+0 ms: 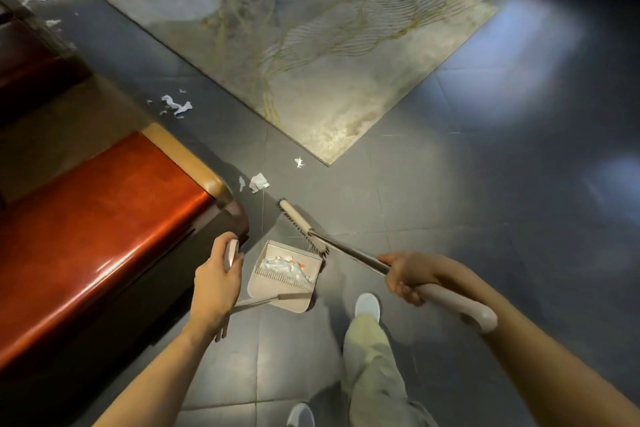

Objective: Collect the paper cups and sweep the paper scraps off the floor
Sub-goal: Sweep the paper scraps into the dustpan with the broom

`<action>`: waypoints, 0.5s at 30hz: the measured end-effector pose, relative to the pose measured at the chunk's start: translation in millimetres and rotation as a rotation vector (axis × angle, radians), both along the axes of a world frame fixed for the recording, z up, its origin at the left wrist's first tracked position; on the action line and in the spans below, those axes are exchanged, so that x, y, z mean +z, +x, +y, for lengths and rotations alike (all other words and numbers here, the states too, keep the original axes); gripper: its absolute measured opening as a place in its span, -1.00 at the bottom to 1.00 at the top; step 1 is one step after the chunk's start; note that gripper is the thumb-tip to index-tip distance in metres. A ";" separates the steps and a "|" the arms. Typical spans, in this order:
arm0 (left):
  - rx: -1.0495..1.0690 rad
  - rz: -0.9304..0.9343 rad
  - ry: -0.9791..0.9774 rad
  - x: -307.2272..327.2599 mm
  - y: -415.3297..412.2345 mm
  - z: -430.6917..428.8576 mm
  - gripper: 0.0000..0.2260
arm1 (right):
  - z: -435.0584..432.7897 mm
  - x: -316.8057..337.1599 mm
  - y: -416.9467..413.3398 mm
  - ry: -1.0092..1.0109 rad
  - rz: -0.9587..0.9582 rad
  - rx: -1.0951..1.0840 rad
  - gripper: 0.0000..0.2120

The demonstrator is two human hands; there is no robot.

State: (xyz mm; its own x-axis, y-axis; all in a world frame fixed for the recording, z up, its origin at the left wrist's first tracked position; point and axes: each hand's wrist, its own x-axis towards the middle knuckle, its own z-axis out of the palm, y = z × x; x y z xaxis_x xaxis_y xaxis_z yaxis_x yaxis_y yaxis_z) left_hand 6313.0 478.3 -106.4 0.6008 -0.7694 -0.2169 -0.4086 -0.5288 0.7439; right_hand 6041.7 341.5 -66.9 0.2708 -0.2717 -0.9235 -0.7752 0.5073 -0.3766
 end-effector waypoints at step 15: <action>0.351 0.016 0.018 -1.0 14.0 -222.3 -0.75 | -294.4 -45.7 64.6 -0.367 0.150 0.349 -0.71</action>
State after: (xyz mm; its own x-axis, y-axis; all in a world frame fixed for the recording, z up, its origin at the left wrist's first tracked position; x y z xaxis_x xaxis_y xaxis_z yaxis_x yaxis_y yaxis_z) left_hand 6327.0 256.0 -107.4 0.8242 -0.5129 -0.2401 -0.1881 -0.6478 0.7382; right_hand 6106.3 47.1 -112.5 0.2755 -0.5018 -0.8200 -0.9333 0.0649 -0.3533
